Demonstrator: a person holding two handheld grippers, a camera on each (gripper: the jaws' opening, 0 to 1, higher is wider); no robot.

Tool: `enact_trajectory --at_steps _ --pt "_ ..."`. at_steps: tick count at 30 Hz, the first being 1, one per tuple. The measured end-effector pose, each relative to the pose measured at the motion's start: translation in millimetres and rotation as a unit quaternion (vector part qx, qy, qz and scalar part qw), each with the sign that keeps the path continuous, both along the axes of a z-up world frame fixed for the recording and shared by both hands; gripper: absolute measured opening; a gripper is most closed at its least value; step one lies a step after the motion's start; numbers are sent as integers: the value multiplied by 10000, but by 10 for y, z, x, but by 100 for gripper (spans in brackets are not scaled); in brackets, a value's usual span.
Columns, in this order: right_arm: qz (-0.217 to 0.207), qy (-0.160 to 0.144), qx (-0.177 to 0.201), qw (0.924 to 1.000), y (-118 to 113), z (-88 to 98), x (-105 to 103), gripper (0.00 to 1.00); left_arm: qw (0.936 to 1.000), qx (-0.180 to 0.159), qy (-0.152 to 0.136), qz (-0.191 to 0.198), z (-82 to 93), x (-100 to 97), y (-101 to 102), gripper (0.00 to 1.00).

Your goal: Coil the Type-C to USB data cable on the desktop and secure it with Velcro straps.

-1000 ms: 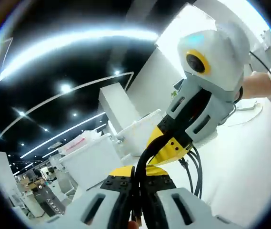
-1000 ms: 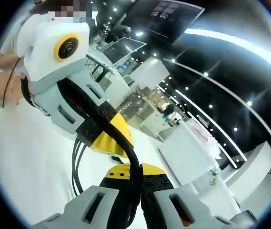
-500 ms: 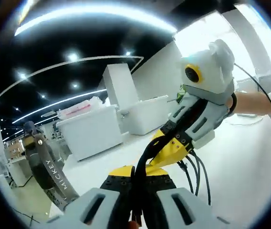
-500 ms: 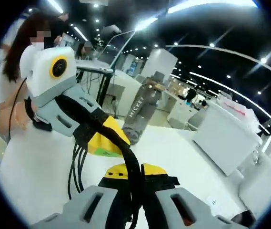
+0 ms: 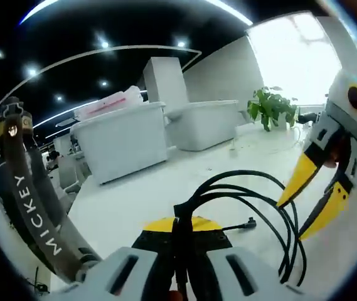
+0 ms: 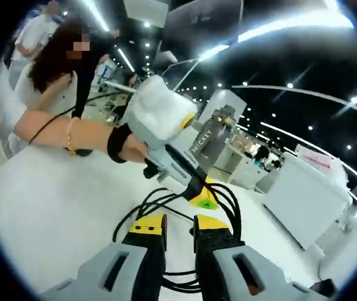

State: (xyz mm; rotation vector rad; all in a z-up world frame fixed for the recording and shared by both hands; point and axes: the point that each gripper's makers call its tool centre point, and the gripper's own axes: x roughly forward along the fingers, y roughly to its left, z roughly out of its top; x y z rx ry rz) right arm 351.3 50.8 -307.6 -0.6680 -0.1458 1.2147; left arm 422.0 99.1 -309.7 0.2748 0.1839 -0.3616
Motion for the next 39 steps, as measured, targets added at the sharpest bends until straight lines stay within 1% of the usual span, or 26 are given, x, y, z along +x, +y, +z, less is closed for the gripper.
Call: enact_trajectory --at_steps 1,2,3,5,7,9,12,14,16,18,20,23,25,26,27,28,29,30,31,32,33,34,35,36,37,39 --pt "-41 90 27 9999 -4 -8 44 14 10000 44 17 28 -6 -13 13 7" --pt "-53 282 66 9996 6 -50 59 13 10000 38 35 55 -10 -24 40 7" --pt "-146 201 -213 9995 18 -144 128 13 10000 10 53 84 -14 -32 53 7" --pt "-291 -30 -586 9979 34 -242 211 13 9999 -16 57 111 -12 -26 80 7" --pt "-238 41 -661 9975 145 -337 230 13 9998 25 104 151 -52 16 82 7" --pt "-366 -235 -888 9951 213 -378 376 12 9993 216 268 109 -134 38 76 8" --pt "-464 -630 -1261 9889 260 -460 554 12 9989 300 348 118 -207 87 105 8" --pt "-399 -680 -1388 9872 287 -526 584 12 9983 329 470 113 -284 102 132 9" --pt "-371 -775 -1399 9864 277 -529 601 12 9975 433 542 114 -359 118 157 11" --pt "-327 -853 -1378 9862 274 -526 609 13 9969 489 614 103 -425 145 165 16" --pt "-332 -1018 -1401 9843 284 -519 654 12 9970 421 648 62 -424 151 145 22" --pt "-260 -1183 -1545 9805 315 -554 683 13 9987 161 484 65 -295 154 112 21" --pt "-196 -1208 -1607 9794 324 -570 667 13 9989 172 421 81 -259 167 115 21" --pt "-101 -1037 -1489 9833 352 -571 635 13 9982 447 360 149 -263 199 164 21" --pt "-89 -988 -1492 9838 353 -574 636 13 9974 608 358 156 -280 205 180 21" --pt "-143 -797 -1410 9867 359 -570 657 12 9954 858 396 172 -331 211 208 21" --pt "-159 -626 -1282 9896 373 -557 664 12 9945 948 412 177 -350 206 219 21" --pt "-217 -33 -916 9955 407 -533 682 12 9944 944 422 197 -369 202 224 20" --pt "-222 496 -726 9959 440 -549 680 11 9948 903 414 226 -371 193 240 19" --pt "-181 905 -655 9936 475 -593 677 11 9961 723 392 330 -363 192 265 18" --pt "-187 1103 -709 9912 498 -642 705 11 9973 529 346 382 -346 185 273 18" --pt "-215 1136 -758 9904 514 -672 751 11 9979 382 335 397 -339 165 279 18" --pt "-240 1139 -740 9904 536 -684 794 10 9981 360 347 370 -340 140 289 18" --pt "-340 1428 -684 9868 535 -718 826 7 9981 349 356 372 -345 128 306 18" --pt "-360 1919 -490 9795 558 -734 828 6 9980 351 355 388 -357 107 318 18" --pt "-403 2743 -395 9600 567 -767 826 2 9976 417 336 442 -361 99 354 18"
